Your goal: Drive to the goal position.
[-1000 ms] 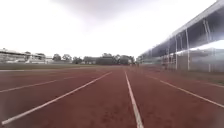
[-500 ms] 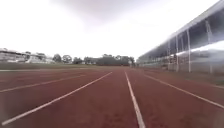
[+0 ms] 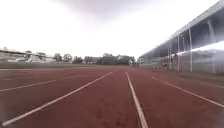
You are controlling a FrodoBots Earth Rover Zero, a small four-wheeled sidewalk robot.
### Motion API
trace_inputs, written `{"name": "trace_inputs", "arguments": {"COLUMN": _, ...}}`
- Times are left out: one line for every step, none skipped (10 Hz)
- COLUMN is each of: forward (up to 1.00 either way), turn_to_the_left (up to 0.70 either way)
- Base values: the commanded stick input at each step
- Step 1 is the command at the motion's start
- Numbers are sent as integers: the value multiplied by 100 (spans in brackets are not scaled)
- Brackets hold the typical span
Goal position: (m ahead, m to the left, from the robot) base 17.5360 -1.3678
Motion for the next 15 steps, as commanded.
{"name": "trace_inputs", "arguments": {"forward": 45, "turn_to_the_left": 0}}
{"name": "trace_inputs", "arguments": {"forward": 45, "turn_to_the_left": 0}}
{"name": "trace_inputs", "arguments": {"forward": 45, "turn_to_the_left": 0}}
{"name": "trace_inputs", "arguments": {"forward": 45, "turn_to_the_left": 0}}
{"name": "trace_inputs", "arguments": {"forward": 45, "turn_to_the_left": 0}}
{"name": "trace_inputs", "arguments": {"forward": 45, "turn_to_the_left": 0}}
{"name": "trace_inputs", "arguments": {"forward": 45, "turn_to_the_left": 0}}
{"name": "trace_inputs", "arguments": {"forward": 45, "turn_to_the_left": 0}}
{"name": "trace_inputs", "arguments": {"forward": 45, "turn_to_the_left": 0}}
{"name": "trace_inputs", "arguments": {"forward": 45, "turn_to_the_left": 0}}
{"name": "trace_inputs", "arguments": {"forward": 45, "turn_to_the_left": 0}}
{"name": "trace_inputs", "arguments": {"forward": 45, "turn_to_the_left": 0}}
{"name": "trace_inputs", "arguments": {"forward": 45, "turn_to_the_left": 0}}
{"name": "trace_inputs", "arguments": {"forward": 45, "turn_to_the_left": 0}}
{"name": "trace_inputs", "arguments": {"forward": 45, "turn_to_the_left": 0}}
